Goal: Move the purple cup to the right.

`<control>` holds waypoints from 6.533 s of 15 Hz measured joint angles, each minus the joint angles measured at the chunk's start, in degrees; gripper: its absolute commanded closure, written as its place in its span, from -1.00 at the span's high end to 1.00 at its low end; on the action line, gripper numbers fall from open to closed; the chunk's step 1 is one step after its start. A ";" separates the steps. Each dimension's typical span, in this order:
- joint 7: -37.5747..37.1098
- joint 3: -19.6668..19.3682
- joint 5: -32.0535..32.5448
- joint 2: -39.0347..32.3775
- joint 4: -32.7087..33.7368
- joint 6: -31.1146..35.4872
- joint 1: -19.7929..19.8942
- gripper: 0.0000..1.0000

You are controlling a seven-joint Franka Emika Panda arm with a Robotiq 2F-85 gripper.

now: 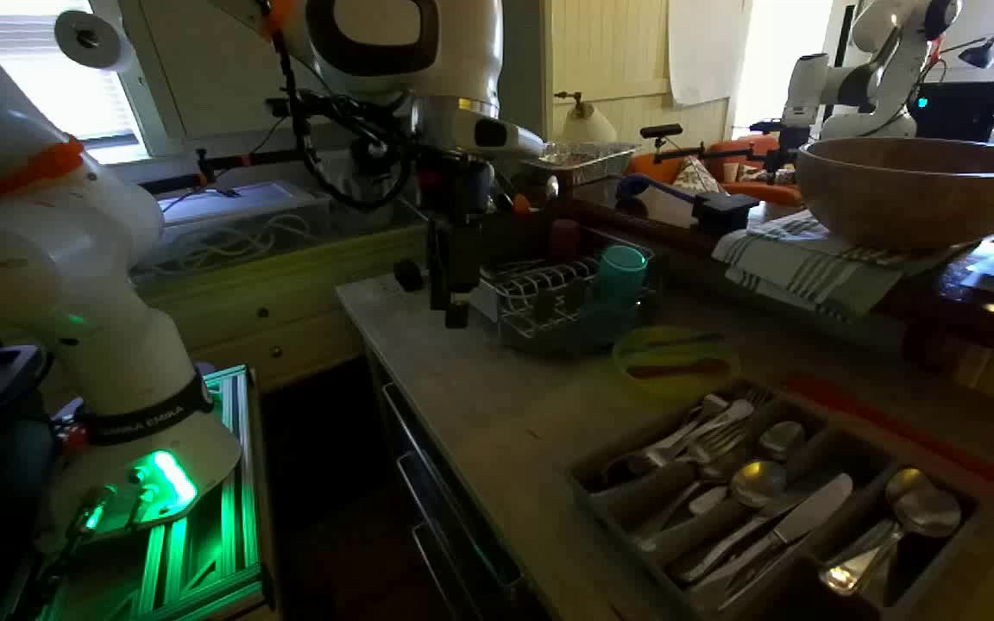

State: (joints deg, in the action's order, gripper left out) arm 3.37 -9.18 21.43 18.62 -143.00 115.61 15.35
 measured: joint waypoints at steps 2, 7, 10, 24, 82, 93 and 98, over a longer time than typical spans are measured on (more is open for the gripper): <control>0.00 0.00 0.00 0.00 0.00 0.00 0.00 1.00; 0.00 -0.03 0.00 0.00 0.02 0.00 -0.03 1.00; 0.00 0.01 -1.26 -0.04 0.48 1.93 -1.31 1.00; 0.45 6.44 -17.86 -11.81 7.75 25.51 -14.31 1.00; -23.05 14.42 -34.85 -50.45 47.28 35.05 -19.93 0.92; -22.28 14.53 -34.85 -50.46 48.15 28.63 -19.93 0.17; -22.27 14.52 -34.85 -50.36 48.59 27.75 -19.90 -0.08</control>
State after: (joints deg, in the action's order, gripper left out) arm -18.90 5.34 -13.43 -31.74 -94.41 143.36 -4.54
